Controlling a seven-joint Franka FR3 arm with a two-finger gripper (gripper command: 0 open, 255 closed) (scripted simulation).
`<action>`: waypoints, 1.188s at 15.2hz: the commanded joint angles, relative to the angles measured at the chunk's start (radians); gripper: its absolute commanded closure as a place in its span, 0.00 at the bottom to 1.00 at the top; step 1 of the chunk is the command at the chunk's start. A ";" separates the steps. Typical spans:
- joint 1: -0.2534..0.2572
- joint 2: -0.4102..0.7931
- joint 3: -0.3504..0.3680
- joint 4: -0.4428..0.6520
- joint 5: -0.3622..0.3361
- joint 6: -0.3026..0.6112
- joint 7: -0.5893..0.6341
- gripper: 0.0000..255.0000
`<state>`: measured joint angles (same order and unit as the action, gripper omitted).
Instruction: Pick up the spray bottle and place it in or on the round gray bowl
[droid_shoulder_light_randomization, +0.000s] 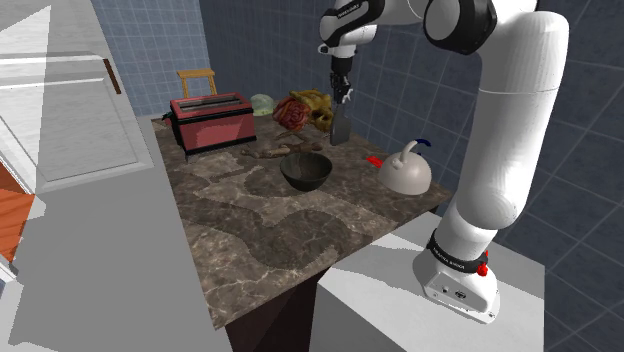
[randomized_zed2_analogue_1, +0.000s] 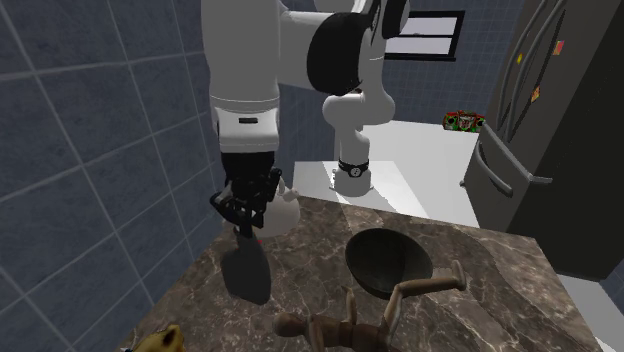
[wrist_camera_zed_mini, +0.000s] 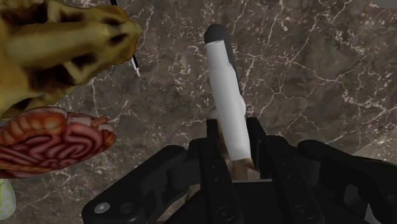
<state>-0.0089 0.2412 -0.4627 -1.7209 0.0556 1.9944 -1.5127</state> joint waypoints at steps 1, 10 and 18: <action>-0.001 -0.002 -0.001 0.023 -0.001 -0.025 0.001 1.00; -0.003 -0.014 -0.004 0.129 -0.008 -0.142 0.001 1.00; -0.010 -0.008 -0.007 0.245 -0.005 -0.252 -0.003 1.00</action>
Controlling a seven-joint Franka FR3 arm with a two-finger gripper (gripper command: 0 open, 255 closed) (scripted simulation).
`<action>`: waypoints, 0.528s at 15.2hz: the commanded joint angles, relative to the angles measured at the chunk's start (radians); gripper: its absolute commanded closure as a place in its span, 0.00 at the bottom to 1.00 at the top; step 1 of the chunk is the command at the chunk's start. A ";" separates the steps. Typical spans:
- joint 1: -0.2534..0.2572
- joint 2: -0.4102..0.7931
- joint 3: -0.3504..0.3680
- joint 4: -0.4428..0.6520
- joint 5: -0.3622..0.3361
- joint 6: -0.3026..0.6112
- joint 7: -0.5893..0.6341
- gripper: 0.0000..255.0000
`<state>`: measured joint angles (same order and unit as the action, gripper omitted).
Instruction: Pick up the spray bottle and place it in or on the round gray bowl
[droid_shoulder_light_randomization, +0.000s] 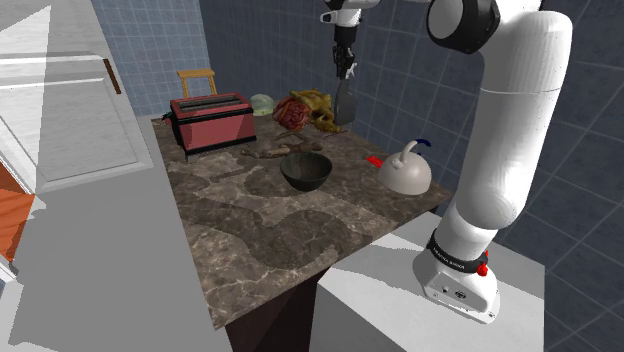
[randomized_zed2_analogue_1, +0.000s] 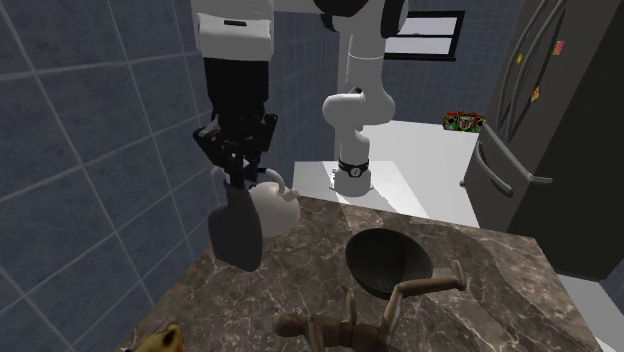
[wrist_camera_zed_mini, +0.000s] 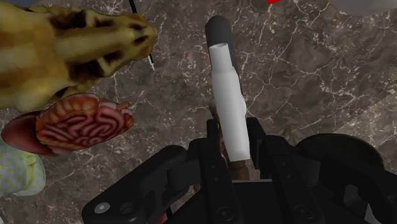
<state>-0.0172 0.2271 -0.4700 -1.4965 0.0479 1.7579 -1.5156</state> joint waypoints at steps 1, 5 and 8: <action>-0.003 0.008 0.000 0.036 0.003 -0.029 -0.001 1.00; -0.010 0.020 -0.002 0.106 0.009 -0.088 -0.005 1.00; 0.029 -0.033 0.010 0.065 -0.019 -0.097 0.041 1.00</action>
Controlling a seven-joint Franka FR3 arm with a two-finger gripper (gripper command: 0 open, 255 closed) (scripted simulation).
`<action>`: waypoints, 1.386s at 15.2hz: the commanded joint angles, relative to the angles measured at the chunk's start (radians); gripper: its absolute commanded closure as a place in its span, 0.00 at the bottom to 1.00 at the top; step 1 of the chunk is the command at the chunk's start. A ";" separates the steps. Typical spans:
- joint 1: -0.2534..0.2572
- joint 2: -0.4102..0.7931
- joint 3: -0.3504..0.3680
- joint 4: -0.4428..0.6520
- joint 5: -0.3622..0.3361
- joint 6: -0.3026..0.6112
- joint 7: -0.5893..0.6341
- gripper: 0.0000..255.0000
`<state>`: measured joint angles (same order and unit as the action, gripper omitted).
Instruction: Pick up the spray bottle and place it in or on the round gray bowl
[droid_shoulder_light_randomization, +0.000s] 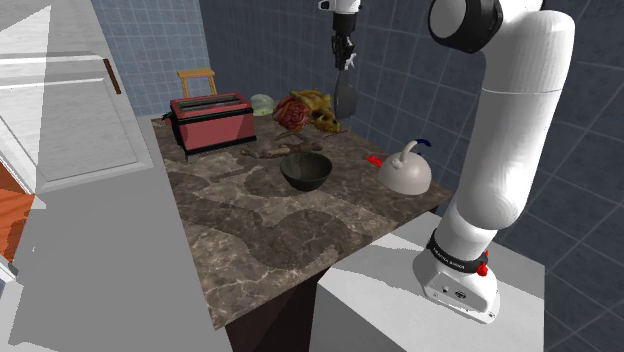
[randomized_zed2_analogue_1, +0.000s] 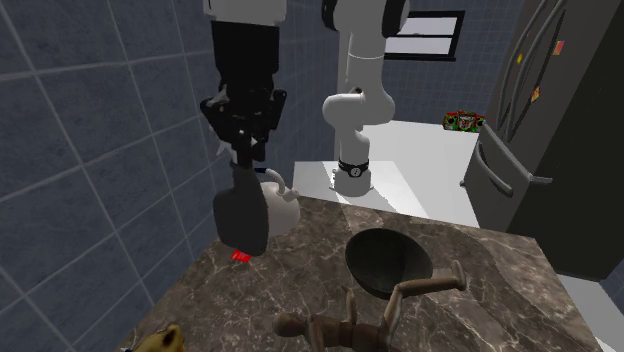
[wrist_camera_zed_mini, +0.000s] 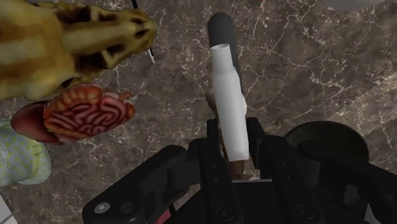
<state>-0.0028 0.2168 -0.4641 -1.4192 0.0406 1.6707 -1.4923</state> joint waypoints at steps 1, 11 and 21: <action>0.033 -0.048 0.011 -0.032 -0.025 -0.013 0.042 1.00; 0.178 -0.239 0.116 -0.147 -0.118 -0.086 0.285 1.00; 0.294 -0.313 0.255 -0.119 -0.139 -0.207 0.530 1.00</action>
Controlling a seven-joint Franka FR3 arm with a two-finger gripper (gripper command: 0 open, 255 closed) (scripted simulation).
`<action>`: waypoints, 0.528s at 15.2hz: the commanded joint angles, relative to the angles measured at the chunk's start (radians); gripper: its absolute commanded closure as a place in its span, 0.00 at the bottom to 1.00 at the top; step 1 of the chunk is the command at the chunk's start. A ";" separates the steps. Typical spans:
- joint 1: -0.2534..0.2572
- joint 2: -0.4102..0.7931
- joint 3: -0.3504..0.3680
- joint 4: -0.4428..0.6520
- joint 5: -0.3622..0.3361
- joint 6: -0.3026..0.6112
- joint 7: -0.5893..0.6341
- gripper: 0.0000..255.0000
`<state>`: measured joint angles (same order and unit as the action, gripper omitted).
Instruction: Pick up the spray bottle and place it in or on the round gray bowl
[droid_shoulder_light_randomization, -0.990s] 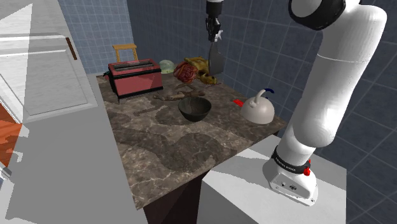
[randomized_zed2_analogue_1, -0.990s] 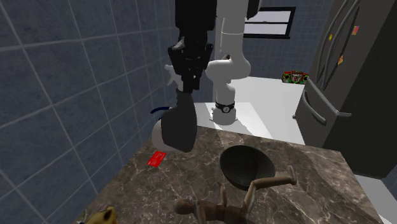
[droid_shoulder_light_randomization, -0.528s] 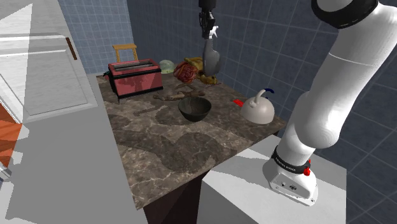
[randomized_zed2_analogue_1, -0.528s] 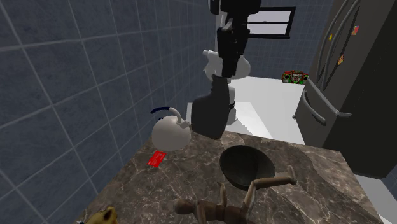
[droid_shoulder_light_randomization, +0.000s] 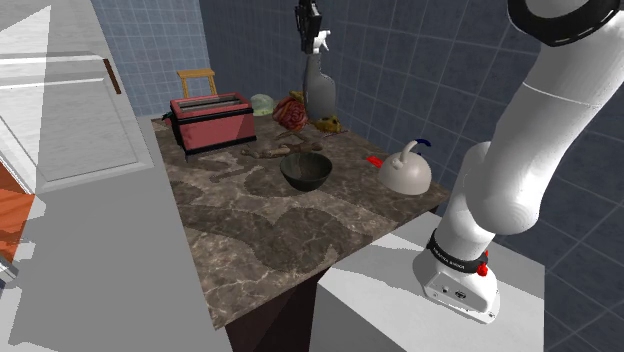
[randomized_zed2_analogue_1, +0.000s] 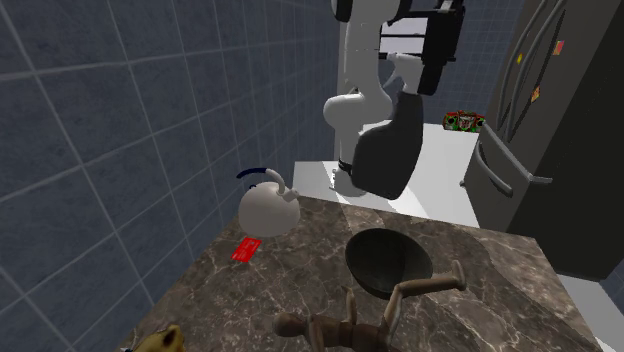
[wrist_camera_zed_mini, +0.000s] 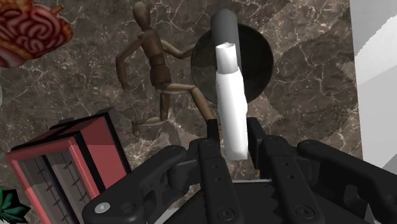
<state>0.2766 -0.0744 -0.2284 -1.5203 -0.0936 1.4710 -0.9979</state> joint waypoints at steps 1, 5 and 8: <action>0.015 -0.028 0.019 -0.038 -0.006 0.008 0.037 1.00; 0.015 -0.049 0.021 -0.118 -0.009 0.066 0.045 1.00; 0.015 -0.062 0.021 -0.173 -0.012 0.108 0.049 1.00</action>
<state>0.2923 -0.1287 -0.2070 -1.6700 -0.1040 1.5633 -0.9492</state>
